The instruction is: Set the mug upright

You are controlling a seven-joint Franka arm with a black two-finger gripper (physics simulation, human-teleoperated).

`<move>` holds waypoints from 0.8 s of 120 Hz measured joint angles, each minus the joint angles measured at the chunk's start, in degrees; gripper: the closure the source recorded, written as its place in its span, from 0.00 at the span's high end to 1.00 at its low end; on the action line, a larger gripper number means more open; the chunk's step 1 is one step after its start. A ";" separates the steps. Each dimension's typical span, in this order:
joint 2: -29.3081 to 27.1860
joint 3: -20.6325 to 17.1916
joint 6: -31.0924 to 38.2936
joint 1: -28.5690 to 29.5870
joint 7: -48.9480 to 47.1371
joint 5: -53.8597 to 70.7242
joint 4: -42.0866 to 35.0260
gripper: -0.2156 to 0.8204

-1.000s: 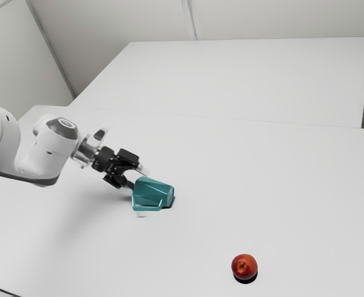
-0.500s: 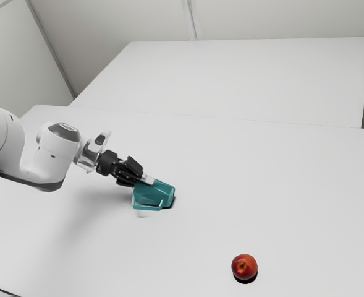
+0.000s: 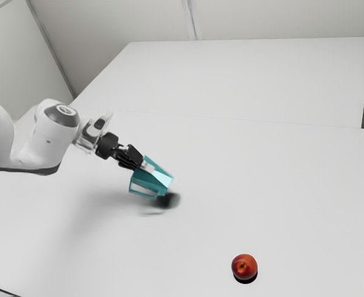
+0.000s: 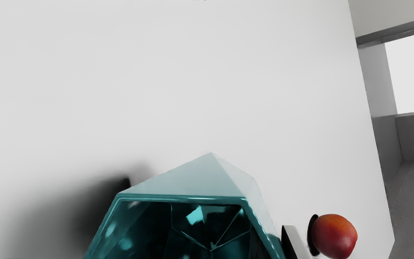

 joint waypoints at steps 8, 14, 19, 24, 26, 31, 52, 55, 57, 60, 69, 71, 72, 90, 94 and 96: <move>-0.69 -0.02 0.47 -0.98 -2.27 8.39 3.62 0.05; -0.83 -0.03 0.72 -1.83 -4.50 15.42 6.18 0.05; -0.82 -0.04 0.88 -2.43 -6.45 20.86 8.12 0.05; -0.77 -0.05 1.04 -2.87 -8.45 25.94 9.51 0.05; -0.73 -0.05 1.16 -3.00 -9.26 28.04 9.85 0.04; -0.75 -0.04 1.74 -3.31 -11.25 33.11 10.37 0.04; -0.66 -0.36 5.26 -4.87 -18.69 46.29 10.83 0.04; -0.61 -0.58 5.73 -4.85 -19.61 47.12 10.65 0.04; -0.57 -0.80 6.05 -4.78 -20.21 47.61 10.54 0.04; -0.53 -1.17 6.51 -4.70 -21.09 48.62 10.35 0.04; -0.21 -2.20 7.74 -4.85 -23.83 51.63 9.73 0.04; 0.02 -2.30 8.06 -4.97 -24.40 52.11 9.57 0.04; 0.14 -2.34 8.21 -5.02 -24.68 52.34 9.50 0.04; 3.06 -2.55 10.64 -4.99 -29.15 54.79 9.11 0.04; 3.68 -2.56 11.16 -4.99 -30.00 55.05 9.08 0.04; 3.95 -2.56 11.40 -4.99 -30.42 55.15 9.08 0.04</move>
